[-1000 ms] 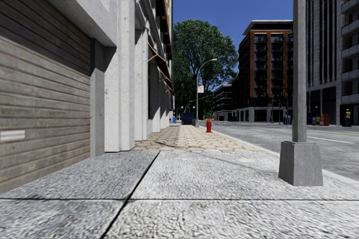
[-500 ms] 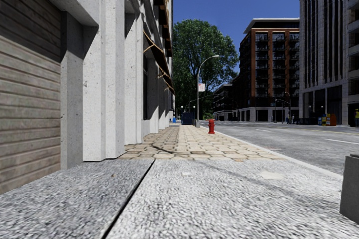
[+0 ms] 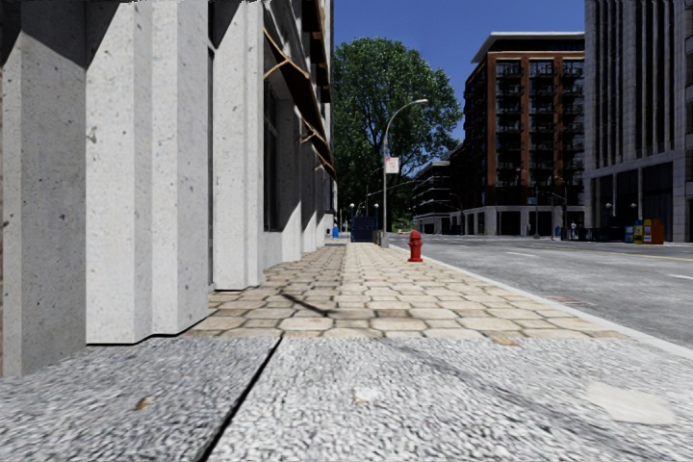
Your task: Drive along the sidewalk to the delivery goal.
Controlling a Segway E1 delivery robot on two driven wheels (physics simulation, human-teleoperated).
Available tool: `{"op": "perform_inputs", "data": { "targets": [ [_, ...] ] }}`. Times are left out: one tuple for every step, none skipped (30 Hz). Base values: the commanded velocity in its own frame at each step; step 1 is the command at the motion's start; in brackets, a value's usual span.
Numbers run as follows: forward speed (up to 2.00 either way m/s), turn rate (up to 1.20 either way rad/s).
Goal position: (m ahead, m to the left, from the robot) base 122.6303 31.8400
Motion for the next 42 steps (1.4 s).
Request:
{"op": "perform_inputs", "data": {
  "targets": [
    [2.00,0.00],
    [2.00,0.00],
    [2.00,0.00],
    [2.00,0.00],
    [2.00,0.00],
    [2.00,0.00],
    [2.00,0.00],
    [2.00,0.00],
    [2.00,0.00],
    [2.00,0.00],
    [2.00,0.00],
    [2.00,0.00],
    [2.00,0.00],
    [2.00,0.00],
    [2.00,0.00],
    [2.00,0.00],
    [2.00,0.00],
    [2.00,0.00],
    [2.00,0.00],
    [2.00,0.00],
    [2.00,0.00],
    [2.00,0.00],
    [2.00,0.00],
    [2.00,0.00],
    [2.00,0.00],
    [2.00,0.00],
    [2.00,0.00],
    [2.00,0.00],
    [2.00,0.00],
    [2.00,0.00],
    [2.00,0.00],
    [2.00,0.00],
    [2.00,0.00],
    [2.00,0.00],
    [2.00,0.00],
    [2.00,0.00],
    [2.00,0.00],
    [2.00,0.00],
    [2.00,0.00],
    [2.00,0.00],
    [2.00,0.00],
    [2.00,0.00]
  ]
}}
